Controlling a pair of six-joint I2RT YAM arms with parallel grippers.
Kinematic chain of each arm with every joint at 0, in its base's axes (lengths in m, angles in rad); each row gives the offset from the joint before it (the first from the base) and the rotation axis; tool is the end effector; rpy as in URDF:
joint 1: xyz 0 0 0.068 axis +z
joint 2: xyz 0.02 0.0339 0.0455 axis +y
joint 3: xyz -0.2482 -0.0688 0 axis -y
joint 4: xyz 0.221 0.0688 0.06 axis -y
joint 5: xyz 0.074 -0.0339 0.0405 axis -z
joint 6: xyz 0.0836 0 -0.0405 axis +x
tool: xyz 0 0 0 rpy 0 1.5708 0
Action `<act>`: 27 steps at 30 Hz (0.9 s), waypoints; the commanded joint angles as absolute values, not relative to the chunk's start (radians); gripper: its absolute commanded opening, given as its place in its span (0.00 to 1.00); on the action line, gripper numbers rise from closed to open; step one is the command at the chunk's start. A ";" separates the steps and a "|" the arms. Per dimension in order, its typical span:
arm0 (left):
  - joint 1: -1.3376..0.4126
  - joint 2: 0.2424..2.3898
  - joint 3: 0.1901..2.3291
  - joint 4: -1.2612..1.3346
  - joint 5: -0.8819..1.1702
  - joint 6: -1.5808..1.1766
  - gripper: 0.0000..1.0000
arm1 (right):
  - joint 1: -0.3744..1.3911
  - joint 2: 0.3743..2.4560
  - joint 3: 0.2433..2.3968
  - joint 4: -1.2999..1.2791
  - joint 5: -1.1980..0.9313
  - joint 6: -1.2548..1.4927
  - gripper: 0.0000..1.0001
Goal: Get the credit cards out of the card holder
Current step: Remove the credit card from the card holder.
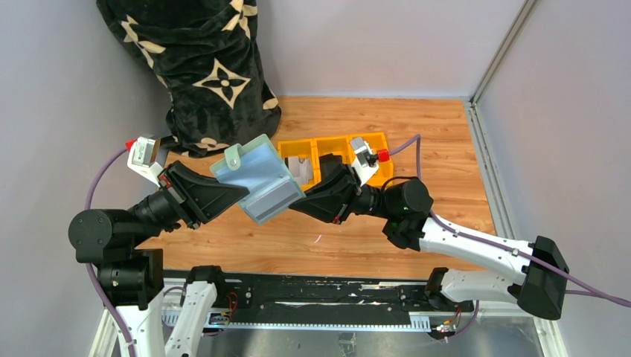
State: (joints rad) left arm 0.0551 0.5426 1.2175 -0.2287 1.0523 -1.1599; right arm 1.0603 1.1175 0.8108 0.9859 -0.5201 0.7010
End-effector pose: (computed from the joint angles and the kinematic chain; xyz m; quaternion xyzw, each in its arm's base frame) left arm 0.0506 -0.0699 0.4764 0.0857 0.6211 -0.6118 0.4823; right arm 0.0879 0.2420 0.4192 -0.3027 0.3685 0.7430 0.4696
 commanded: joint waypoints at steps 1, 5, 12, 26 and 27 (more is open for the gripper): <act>0.054 0.548 1.227 -0.215 1.069 -1.180 0.00 | 1.072 1.124 0.858 0.984 -0.480 0.663 0.18; 0.055 0.547 1.211 -0.208 1.069 -1.178 0.00 | 1.072 1.129 0.868 0.983 -0.467 0.660 0.16; 0.054 0.560 1.178 -0.178 1.065 -1.193 0.00 | 1.072 1.116 0.868 0.981 -0.451 0.637 0.10; 0.055 0.575 1.131 -0.189 1.055 -1.139 0.00 | 1.072 1.100 0.875 0.941 -0.451 0.660 0.24; 0.054 0.575 1.132 -0.194 1.055 -1.134 0.00 | 1.072 1.102 0.880 0.933 -0.453 0.661 0.26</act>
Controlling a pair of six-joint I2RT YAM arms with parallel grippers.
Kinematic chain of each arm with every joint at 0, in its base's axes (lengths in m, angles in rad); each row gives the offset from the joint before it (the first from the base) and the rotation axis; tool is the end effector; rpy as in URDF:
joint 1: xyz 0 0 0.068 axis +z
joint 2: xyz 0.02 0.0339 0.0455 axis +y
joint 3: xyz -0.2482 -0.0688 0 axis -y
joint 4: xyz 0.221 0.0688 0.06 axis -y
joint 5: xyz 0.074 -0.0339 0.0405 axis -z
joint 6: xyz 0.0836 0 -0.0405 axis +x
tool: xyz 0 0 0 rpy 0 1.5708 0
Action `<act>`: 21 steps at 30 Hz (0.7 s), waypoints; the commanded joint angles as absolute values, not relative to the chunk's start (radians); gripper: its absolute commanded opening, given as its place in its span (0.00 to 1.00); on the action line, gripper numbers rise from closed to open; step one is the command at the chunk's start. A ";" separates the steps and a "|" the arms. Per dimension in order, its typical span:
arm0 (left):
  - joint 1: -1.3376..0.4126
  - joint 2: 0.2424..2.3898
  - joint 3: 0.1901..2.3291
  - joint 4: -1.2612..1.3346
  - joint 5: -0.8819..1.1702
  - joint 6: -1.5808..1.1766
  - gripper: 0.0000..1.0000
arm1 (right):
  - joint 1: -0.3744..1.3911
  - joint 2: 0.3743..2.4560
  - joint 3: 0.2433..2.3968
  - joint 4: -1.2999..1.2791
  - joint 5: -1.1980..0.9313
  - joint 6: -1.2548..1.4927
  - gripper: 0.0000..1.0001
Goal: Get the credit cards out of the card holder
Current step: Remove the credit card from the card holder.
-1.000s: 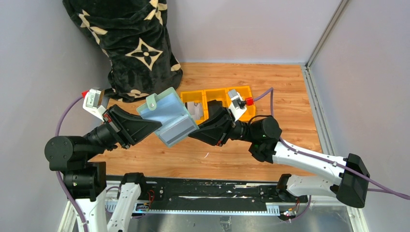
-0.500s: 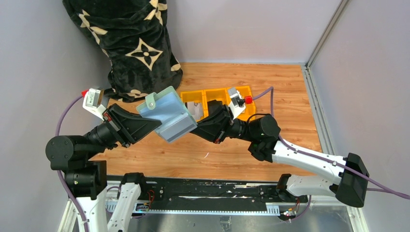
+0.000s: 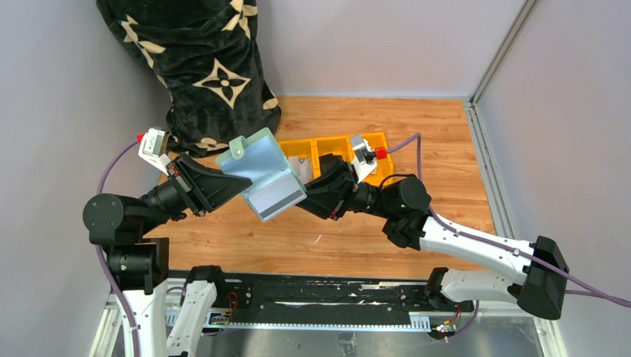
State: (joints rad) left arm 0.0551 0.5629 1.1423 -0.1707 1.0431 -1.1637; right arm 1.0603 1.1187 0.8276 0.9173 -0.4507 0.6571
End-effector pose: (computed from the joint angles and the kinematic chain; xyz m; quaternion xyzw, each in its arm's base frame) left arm 0.0726 -0.0683 0.4633 0.0691 0.6286 -0.6140 0.4723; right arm 0.0960 0.2459 0.4183 -0.2837 0.3946 0.7235 0.4902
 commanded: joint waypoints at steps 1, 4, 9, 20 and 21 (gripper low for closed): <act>0.055 0.575 1.132 -0.196 1.055 -1.131 0.00 | 1.071 1.105 0.885 0.927 -0.453 0.663 0.27; 0.054 0.574 1.136 -0.212 1.053 -1.101 0.00 | 1.071 1.114 0.899 0.916 -0.449 0.673 0.35; 0.054 0.569 1.141 -0.279 1.054 -1.034 0.00 | 1.071 1.138 0.914 0.937 -0.470 0.702 0.53; 0.054 0.538 1.103 -0.309 1.081 -0.983 0.00 | 1.072 1.222 1.024 0.878 -0.464 0.710 0.58; 0.055 0.536 1.102 -0.316 1.090 -0.978 0.00 | 1.072 1.226 1.024 0.881 -0.463 0.711 0.58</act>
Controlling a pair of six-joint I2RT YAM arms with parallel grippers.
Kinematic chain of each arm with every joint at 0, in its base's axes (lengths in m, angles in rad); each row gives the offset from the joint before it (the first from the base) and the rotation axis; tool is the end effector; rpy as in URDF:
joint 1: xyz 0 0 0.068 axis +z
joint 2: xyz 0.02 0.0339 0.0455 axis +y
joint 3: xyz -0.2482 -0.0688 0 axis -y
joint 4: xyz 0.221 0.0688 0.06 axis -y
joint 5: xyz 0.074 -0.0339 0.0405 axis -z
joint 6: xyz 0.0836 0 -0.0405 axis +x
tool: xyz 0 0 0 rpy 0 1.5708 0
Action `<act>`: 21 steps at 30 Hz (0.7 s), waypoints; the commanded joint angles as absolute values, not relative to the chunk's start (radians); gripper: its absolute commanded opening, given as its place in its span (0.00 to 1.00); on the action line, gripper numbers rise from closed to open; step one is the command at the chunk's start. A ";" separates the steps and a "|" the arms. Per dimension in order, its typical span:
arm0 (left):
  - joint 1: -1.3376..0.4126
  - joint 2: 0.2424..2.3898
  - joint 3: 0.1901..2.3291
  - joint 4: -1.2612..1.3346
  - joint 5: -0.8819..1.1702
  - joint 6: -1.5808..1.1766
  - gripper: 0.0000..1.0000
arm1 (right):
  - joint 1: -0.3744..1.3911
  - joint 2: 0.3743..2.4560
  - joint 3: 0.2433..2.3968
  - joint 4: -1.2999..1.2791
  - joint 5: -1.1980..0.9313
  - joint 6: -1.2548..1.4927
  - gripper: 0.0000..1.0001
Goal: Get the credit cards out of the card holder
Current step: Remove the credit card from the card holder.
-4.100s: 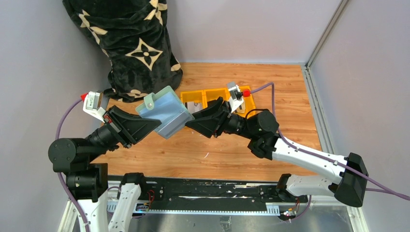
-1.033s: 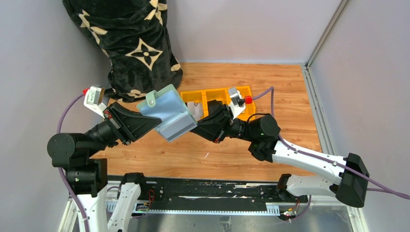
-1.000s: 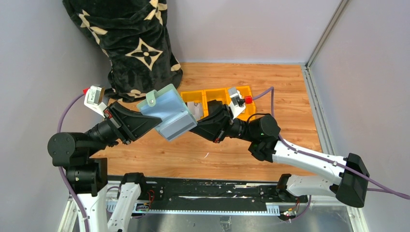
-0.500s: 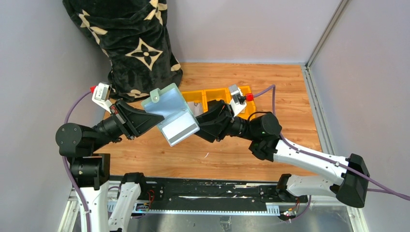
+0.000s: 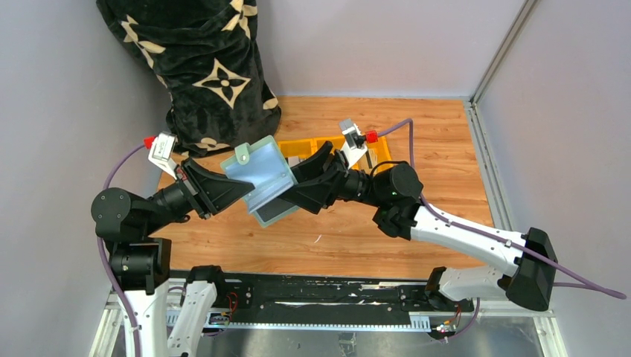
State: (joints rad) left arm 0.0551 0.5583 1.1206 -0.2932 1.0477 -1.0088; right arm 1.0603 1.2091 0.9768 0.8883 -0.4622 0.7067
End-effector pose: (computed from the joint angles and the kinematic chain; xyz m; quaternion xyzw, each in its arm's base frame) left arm 0.0799 -0.0681 0.4443 0.0769 0.6540 -0.5854 0.4729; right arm 0.1038 0.2616 0.4439 -0.2779 0.3870 0.7392 0.4759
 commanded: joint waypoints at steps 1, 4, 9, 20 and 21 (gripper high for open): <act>0.054 0.533 1.102 -0.319 1.099 -0.973 0.00 | 1.071 1.227 1.021 0.885 -0.463 0.713 0.58; 0.055 0.526 1.103 -0.326 1.120 -0.961 0.00 | 1.071 1.223 1.008 0.893 -0.463 0.719 0.55; 0.055 0.525 1.101 -0.332 1.123 -0.957 0.00 | 1.070 1.222 1.000 0.904 -0.472 0.737 0.41; 0.054 0.522 1.125 -0.402 1.034 -0.885 0.05 | 1.061 1.215 0.970 0.924 -0.504 0.803 0.05; 0.055 0.525 1.135 -0.413 1.016 -0.870 0.07 | 1.058 1.209 0.958 0.924 -0.504 0.809 0.03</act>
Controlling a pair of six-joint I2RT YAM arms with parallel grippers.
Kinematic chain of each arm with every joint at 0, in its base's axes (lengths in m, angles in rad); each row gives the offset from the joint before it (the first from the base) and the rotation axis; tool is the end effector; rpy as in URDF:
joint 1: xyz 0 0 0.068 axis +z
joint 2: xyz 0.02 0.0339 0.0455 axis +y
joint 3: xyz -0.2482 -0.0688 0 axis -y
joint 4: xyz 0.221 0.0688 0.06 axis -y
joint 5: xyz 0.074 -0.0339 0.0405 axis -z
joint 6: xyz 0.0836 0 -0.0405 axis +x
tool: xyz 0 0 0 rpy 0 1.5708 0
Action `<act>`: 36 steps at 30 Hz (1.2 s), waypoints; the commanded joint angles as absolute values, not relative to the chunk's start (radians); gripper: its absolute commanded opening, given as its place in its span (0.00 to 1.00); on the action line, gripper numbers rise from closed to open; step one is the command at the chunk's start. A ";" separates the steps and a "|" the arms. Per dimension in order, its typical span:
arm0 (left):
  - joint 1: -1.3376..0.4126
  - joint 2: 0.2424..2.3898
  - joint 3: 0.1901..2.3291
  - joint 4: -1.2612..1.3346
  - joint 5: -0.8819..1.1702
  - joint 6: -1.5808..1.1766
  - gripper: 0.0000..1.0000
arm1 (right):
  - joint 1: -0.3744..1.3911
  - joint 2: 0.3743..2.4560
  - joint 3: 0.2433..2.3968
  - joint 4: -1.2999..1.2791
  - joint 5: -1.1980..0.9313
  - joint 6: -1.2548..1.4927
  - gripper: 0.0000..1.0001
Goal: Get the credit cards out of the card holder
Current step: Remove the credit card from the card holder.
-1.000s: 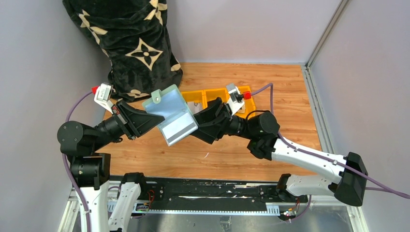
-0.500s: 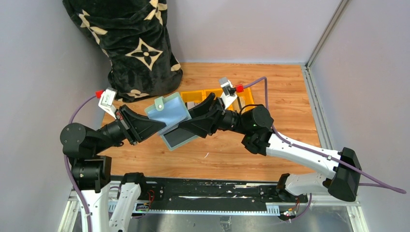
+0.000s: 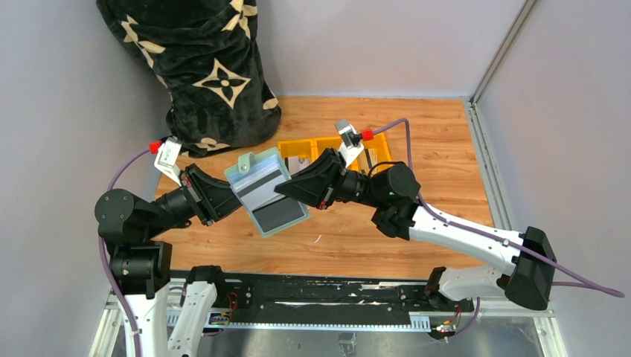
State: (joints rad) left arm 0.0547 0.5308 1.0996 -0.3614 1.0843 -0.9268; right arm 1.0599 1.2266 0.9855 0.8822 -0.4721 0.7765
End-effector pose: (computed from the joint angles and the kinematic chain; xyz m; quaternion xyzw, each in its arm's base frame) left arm 0.0744 -0.0699 0.4320 0.0990 0.6649 -0.5756 0.4656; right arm 0.1058 0.2665 0.4414 -0.2685 0.4020 0.7542 0.4445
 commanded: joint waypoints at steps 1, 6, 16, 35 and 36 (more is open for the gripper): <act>0.054 0.527 1.145 -0.429 0.996 -0.853 0.09 | 1.055 1.203 0.948 0.924 -0.507 0.814 0.01; 0.054 0.532 1.197 -0.486 0.886 -0.772 0.39 | 1.028 1.153 0.905 0.897 -0.547 0.824 0.00; 0.054 0.557 1.126 -0.374 1.074 -0.848 0.82 | 0.999 1.115 1.039 0.465 -0.703 0.650 0.00; 0.054 0.508 1.054 -0.591 1.212 -0.604 0.42 | 0.997 1.383 1.408 0.107 -0.961 0.526 0.01; 0.053 0.511 1.051 -0.592 1.209 -0.605 0.37 | 0.995 1.386 1.412 0.105 -0.959 0.521 0.06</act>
State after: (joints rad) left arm 0.0540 0.5083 1.0595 -0.5770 1.1820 -0.6147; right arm 1.0073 1.3830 1.3609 0.1295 -0.8917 0.5495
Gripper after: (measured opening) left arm 0.445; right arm 0.106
